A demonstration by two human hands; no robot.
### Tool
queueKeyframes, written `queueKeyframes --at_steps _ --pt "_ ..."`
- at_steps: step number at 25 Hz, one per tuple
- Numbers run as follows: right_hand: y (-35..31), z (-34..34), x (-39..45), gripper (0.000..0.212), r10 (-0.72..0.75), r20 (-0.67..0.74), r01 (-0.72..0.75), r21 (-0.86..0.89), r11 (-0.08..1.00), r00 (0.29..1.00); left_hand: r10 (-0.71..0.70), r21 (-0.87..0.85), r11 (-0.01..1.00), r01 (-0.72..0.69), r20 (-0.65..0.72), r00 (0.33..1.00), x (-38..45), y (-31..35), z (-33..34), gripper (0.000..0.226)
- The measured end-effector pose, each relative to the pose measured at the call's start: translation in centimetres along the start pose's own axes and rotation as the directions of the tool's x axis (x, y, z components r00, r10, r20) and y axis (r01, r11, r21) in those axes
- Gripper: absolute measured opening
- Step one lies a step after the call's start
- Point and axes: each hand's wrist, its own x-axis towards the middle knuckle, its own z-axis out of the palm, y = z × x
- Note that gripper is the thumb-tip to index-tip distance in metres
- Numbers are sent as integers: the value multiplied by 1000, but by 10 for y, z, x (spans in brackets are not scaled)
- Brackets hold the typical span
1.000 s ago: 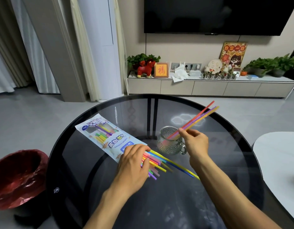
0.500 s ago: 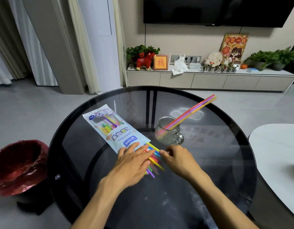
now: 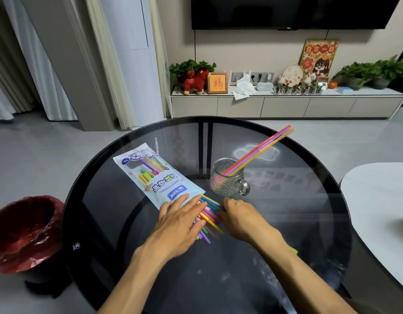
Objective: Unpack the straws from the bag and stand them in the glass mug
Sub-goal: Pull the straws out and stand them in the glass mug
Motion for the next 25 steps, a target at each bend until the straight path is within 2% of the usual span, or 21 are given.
queueKeyframes --at_steps 3,4,7,10,12,14,15,16,17,18,20,22,23,24,25 --pt "14 -25 -5 27 4 -15 -7 -194 981 1000 -54 11 998 54 -19 998 2 -2 4 49" --pt "23 -37 -9 24 15 8 -14 -184 983 1000 -68 5 998 68 -27 997 4 -4 6 49" --pt "54 -77 -25 19 53 68 -52 -26 998 996 -111 -29 994 109 -78 991 9 -14 11 49" --pt "77 -104 -43 23 38 -59 -30 135 990 998 -145 -184 977 111 -187 971 16 -11 12 50" --pt "76 -108 -51 21 -2 -89 9 84 996 996 -158 -298 954 24 -435 887 14 2 -4 51" --pt "63 -104 -54 19 -70 -60 68 -22 997 996 2 -115 987 -111 -684 730 7 22 -26 52" --pt "53 -103 -55 17 -127 -53 122 -76 990 991 139 30 985 -168 -708 693 2 35 -34 56" --pt "41 -102 -57 17 -195 -48 187 -135 973 980 255 153 966 -207 -666 701 -4 47 -40 59" --pt "29 -100 -58 17 -273 -52 258 -199 945 961 319 225 947 -229 -585 745 -8 56 -43 59" --pt "17 -98 -57 17 -340 -55 314 -269 910 939 333 251 939 -236 -485 808 -11 61 -42 54" --pt "0 -91 -54 13 -434 -138 361 -367 858 890 221 192 968 -164 -331 918 -12 56 -42 27" --pt "-2 -85 -51 20 -456 -406 277 -427 861 792 94 26 996 -91 -324 941 -11 44 -45 8" --pt "-1 -86 -53 27 -427 -600 227 -381 896 676 36 -107 991 -79 -354 934 -11 37 -47 8" --pt "0 -89 -56 31 -367 -777 216 -297 930 511 -22 -266 960 -91 -392 920 -11 34 -51 12" --pt "1 -93 -62 32 -284 -891 255 -200 946 354 -85 -438 890 -126 -431 898 -11 35 -57 17"
